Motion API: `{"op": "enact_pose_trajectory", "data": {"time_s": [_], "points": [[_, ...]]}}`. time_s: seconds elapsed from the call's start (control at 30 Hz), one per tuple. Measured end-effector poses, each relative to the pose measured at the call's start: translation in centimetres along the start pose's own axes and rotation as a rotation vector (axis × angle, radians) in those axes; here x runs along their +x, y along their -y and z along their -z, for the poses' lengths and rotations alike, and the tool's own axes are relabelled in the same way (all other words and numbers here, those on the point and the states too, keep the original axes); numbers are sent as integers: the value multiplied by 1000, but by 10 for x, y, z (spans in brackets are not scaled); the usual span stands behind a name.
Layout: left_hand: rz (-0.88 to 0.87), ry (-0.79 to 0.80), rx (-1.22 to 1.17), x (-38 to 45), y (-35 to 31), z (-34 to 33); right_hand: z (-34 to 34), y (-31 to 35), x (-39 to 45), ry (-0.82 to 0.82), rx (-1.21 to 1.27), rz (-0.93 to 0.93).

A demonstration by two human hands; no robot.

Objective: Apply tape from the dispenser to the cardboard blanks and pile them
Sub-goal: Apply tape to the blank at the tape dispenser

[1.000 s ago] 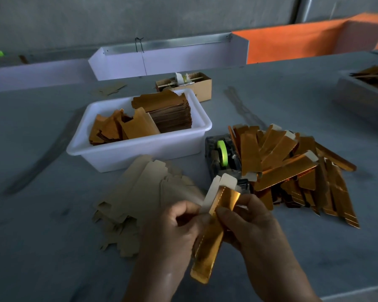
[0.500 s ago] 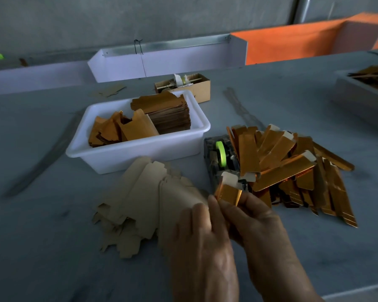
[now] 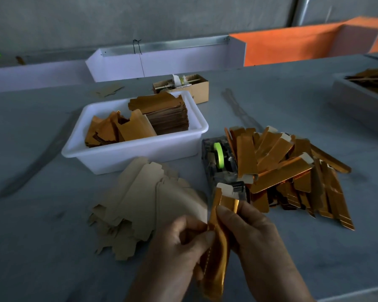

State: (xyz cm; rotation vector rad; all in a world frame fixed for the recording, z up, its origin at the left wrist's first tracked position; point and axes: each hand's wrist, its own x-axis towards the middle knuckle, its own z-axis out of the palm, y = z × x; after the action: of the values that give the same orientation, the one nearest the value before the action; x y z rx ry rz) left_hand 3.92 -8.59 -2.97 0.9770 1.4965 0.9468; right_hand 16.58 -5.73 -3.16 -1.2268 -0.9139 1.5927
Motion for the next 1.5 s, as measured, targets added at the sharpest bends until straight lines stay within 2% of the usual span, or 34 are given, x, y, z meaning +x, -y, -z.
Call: {"op": "enact_pose_trajectory", "data": {"time_s": [0.1,0.2,0.3,0.4,0.67,0.87,1.07,1.13,1.23,1.3,1.5], "points": [[-22,-33,-29,3,0,1,0,0,1,-36,-112,48],[-63,-141,-89,9,0,1,2,9,4,-101,-332,214],[-103,-260,-204,17,-9,11,17,20,16,-238,-565,409],[-133,-278,-196,26,-13,16,26,28,31,-289,-763,462],[-104,-231,-291,34,-19,-3,19,28,51,-251,-840,292],[-57,-141,-347,38,-21,-15,13,28,56,-270,-870,251],[-78,-147,-340,40,-17,-16,10,27,63,-263,-839,234],[-93,-139,-335,39,-17,-16,7,24,60,-293,-727,277],[-86,-120,-353,36,-15,-16,6,23,50,-308,-350,301],[-68,-126,-389,37,-12,-12,10,23,43,-310,-269,314],[-99,-114,-497,41,-15,-9,15,11,32,-363,-658,346]]}}
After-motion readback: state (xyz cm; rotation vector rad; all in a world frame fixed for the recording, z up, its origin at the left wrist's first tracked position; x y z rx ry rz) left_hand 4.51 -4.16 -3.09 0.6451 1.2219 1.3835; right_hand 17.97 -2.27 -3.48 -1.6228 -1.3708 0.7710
